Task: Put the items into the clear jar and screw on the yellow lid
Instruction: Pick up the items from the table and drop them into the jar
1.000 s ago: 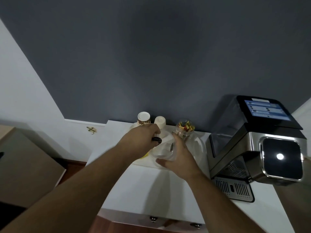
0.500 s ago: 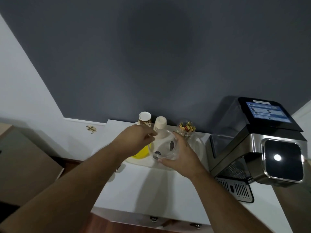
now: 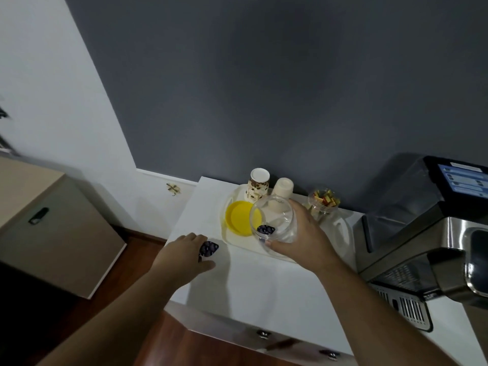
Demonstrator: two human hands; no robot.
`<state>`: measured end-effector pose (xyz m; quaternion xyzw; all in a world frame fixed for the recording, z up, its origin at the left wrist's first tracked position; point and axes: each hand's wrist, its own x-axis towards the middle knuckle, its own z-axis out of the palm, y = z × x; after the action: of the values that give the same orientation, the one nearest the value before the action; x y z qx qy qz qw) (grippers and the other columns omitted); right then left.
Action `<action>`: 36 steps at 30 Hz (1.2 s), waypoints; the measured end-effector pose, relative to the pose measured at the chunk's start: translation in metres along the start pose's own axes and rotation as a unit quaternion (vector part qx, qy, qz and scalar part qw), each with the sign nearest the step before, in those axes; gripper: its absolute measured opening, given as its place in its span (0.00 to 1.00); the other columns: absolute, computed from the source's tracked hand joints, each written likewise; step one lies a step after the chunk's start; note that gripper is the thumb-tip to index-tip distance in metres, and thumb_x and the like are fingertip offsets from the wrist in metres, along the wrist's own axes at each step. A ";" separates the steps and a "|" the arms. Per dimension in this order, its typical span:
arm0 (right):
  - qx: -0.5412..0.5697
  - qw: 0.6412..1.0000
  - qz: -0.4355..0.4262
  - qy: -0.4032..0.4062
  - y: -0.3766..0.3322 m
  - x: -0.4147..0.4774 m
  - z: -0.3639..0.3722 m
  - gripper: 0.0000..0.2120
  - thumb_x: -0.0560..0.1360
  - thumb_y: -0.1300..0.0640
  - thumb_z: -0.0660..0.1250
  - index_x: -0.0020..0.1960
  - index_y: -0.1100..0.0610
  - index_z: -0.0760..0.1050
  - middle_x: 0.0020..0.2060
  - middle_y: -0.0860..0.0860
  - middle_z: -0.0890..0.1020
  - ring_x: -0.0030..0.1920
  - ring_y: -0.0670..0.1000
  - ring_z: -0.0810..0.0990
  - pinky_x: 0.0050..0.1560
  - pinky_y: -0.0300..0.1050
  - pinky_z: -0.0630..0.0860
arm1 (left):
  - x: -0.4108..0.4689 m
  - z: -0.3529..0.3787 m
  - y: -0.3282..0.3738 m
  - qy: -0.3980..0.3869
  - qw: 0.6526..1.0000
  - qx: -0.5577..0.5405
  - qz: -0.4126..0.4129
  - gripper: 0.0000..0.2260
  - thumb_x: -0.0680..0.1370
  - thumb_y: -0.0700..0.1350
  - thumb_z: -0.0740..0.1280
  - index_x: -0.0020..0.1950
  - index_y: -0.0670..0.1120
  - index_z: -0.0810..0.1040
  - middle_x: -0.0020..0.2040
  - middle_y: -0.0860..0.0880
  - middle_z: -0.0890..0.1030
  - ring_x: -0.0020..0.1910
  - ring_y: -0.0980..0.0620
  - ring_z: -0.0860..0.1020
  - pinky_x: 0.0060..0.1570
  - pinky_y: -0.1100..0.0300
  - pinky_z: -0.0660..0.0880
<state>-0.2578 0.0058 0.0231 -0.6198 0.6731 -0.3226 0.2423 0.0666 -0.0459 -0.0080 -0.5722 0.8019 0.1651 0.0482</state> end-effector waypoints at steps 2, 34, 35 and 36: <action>-0.003 1.000 0.001 -0.002 -0.003 -0.001 0.001 0.56 0.61 0.32 0.84 0.83 0.37 0.61 0.78 0.41 0.73 0.77 0.47 0.73 0.73 0.49 0.74 | 0.004 0.006 0.007 0.015 1.000 0.023 0.009 0.31 0.74 0.70 0.67 0.72 0.55 0.73 0.62 0.53 0.80 0.61 0.49 0.79 0.56 0.52 0.76; -0.021 1.000 0.015 -0.004 -0.016 -0.011 -0.008 0.56 0.62 0.33 0.84 0.84 0.39 0.62 0.78 0.39 0.72 0.77 0.43 0.70 0.74 0.47 0.73 | 0.047 -0.096 0.095 0.090 0.976 -0.088 0.175 0.23 0.78 0.61 0.73 0.73 0.62 0.77 0.70 0.56 0.81 0.63 0.51 0.81 0.57 0.54 0.76; -0.024 1.000 0.018 -0.003 -0.016 -0.011 -0.008 0.57 0.61 0.32 0.84 0.84 0.38 0.61 0.78 0.38 0.72 0.76 0.42 0.69 0.73 0.45 0.72 | 0.044 -0.093 0.084 0.102 0.974 -0.116 0.165 0.22 0.79 0.61 0.73 0.72 0.61 0.78 0.68 0.56 0.83 0.58 0.52 0.82 0.52 0.57 0.75; -0.026 0.999 0.021 -0.001 -0.016 -0.010 -0.008 0.56 0.61 0.32 0.83 0.83 0.37 0.61 0.77 0.37 0.71 0.74 0.40 0.69 0.71 0.44 0.70 | 0.040 -0.090 0.070 0.110 0.972 -0.139 0.152 0.20 0.79 0.60 0.73 0.71 0.61 0.79 0.66 0.57 0.83 0.53 0.55 0.84 0.48 0.59 0.73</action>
<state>-0.2514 0.0163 0.0391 -0.6122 0.6939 -0.2992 0.2330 -0.0024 -0.0902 0.0804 -0.4589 0.8493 0.2164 -0.1460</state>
